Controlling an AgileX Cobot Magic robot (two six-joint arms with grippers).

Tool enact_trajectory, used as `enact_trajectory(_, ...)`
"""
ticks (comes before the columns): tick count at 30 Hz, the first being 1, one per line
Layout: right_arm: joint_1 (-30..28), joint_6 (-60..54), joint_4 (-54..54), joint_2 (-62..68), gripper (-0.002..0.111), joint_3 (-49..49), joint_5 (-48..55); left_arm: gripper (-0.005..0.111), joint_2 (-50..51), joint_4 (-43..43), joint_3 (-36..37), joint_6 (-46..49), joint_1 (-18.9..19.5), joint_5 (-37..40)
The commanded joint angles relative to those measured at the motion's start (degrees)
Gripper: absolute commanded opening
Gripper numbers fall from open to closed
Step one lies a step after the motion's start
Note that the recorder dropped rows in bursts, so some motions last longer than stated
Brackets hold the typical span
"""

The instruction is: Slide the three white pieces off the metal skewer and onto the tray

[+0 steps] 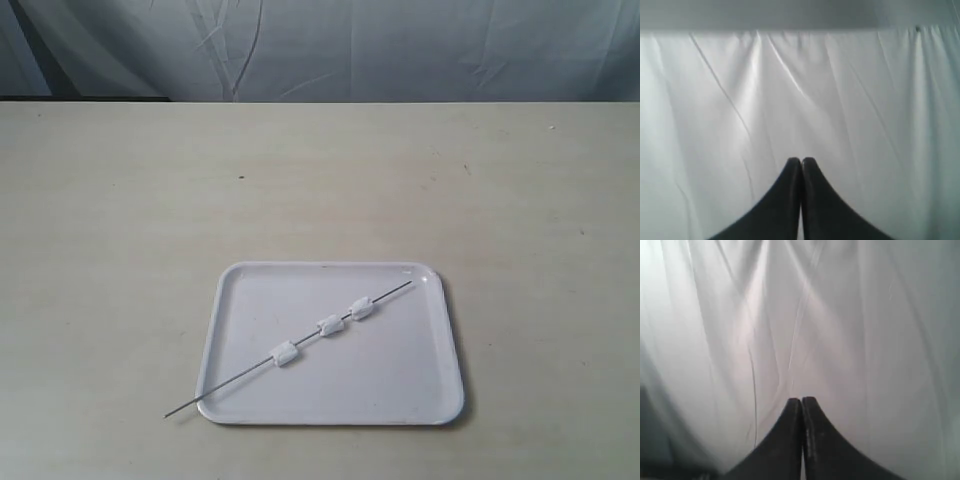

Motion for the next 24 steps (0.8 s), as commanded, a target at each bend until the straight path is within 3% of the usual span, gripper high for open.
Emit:
enact_trajectory(1,6.9,-8.2,-0.3,13.8,-0.001,-5.2,25.2,0.005,13.5,26.7,-1.8,-36.1,-2.6,-17.0)
enact_trajectory(5,12.8,-10.6,-0.5,21.4,-0.001,-3.3,32.9,0.016,24.3,26.7,-0.6,-38.2,-4.1,-35.4)
enact_trajectory(8,15.3,-11.7,-0.4,26.6,-0.001,-2.0,36.2,0.024,29.5,26.7,1.6,-38.8,-5.5,-38.9)
enact_trajectory(13,17.3,-11.9,-0.1,31.4,-0.001,3.3,36.2,0.036,34.4,26.7,7.5,-33.0,-8.0,-27.6)
enact_trajectory(17,17.6,-13.6,-0.1,32.0,-0.001,8.8,35.4,0.038,36.2,26.7,12.1,-30.4,-8.5,-15.7)
enact_trajectory(20,17.6,-13.6,-0.1,32.0,-0.001,12.5,33.6,0.038,36.3,26.7,15.5,-24.9,-8.5,-10.8)
enact_trajectory(24,17.6,-15.1,-0.6,32.1,-0.001,16.5,29.5,0.038,36.3,26.7,20.8,-14.6,-8.8,-10.7)
